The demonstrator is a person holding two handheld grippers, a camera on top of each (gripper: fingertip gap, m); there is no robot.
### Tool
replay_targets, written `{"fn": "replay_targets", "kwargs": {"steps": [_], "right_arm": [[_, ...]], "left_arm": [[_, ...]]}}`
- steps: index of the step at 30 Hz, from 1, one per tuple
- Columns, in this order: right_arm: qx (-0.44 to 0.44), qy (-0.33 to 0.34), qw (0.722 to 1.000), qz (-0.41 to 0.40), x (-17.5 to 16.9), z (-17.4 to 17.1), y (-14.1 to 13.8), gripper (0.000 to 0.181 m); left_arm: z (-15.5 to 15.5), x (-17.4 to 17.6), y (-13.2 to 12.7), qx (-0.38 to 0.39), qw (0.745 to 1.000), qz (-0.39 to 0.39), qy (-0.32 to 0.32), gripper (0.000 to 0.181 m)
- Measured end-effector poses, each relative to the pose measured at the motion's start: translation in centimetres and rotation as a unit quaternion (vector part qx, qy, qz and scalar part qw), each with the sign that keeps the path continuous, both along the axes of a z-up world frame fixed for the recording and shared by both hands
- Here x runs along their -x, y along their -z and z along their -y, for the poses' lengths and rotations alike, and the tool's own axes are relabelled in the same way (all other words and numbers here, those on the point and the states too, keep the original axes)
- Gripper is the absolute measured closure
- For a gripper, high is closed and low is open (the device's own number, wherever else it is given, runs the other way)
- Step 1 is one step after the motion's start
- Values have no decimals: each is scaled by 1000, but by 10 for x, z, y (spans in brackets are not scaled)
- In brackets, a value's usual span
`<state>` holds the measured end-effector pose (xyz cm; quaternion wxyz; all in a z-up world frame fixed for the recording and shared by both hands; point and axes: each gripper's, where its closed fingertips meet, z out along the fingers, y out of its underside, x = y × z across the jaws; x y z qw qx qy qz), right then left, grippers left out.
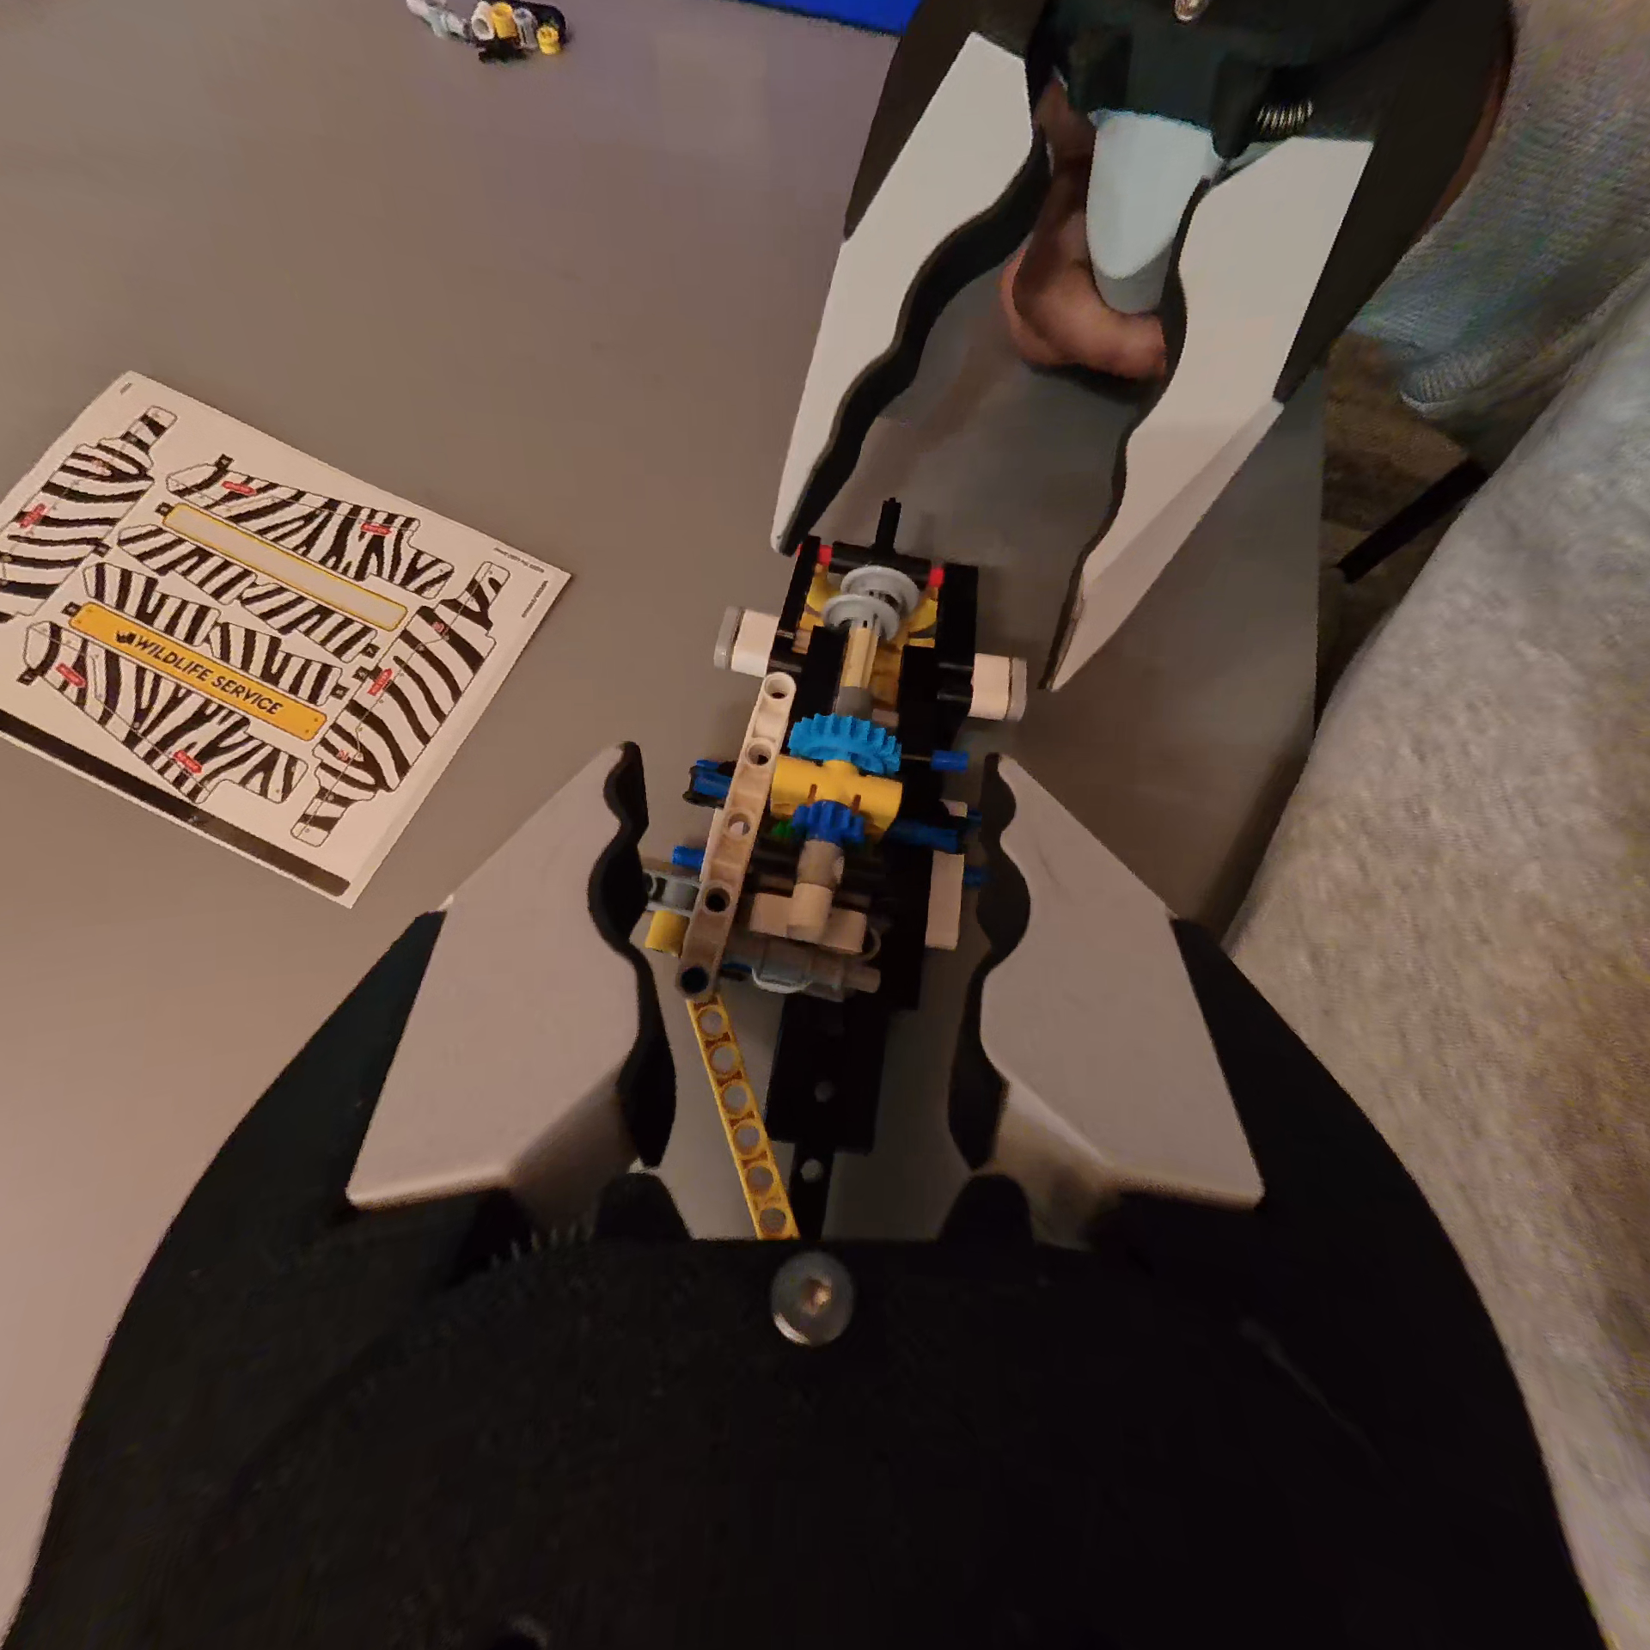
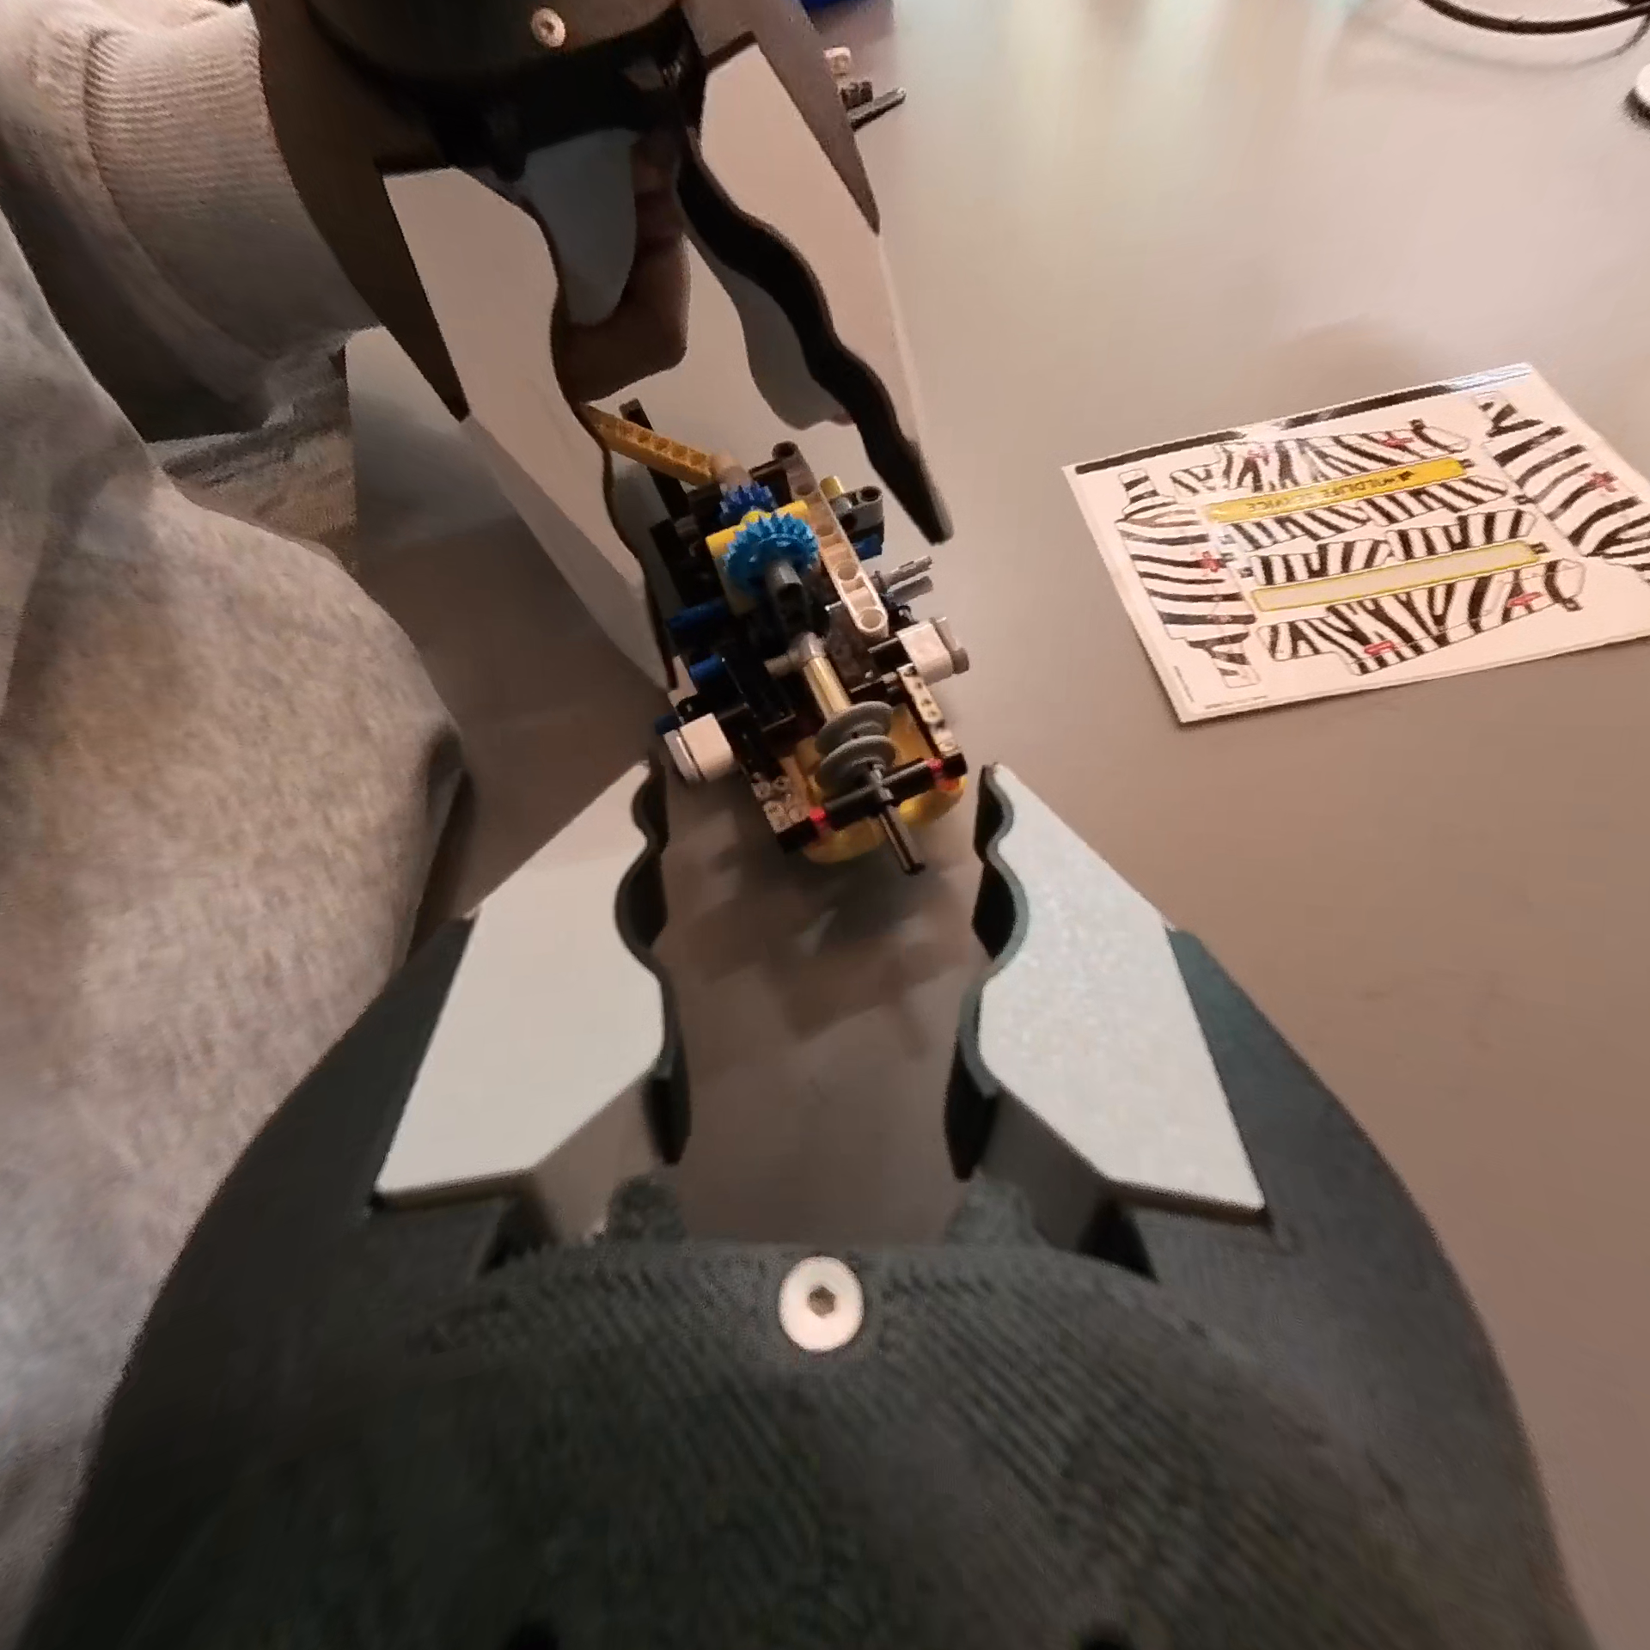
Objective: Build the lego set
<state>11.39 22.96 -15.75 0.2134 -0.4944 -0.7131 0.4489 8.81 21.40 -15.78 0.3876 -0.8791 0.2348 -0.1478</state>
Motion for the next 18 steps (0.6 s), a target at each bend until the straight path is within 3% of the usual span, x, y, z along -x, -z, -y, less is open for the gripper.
{"fn": "replay_targets", "kwargs": {"steps": [6,18], "right_arm": [[-3,1,1000,3,1,0,1,117],[3,0,1000,5,2,0,2,118]], "left_arm": [[0,-5,5,2,1000,-1,12,119],[-1,-3,4,-11,1000,-2,12,121]]}}
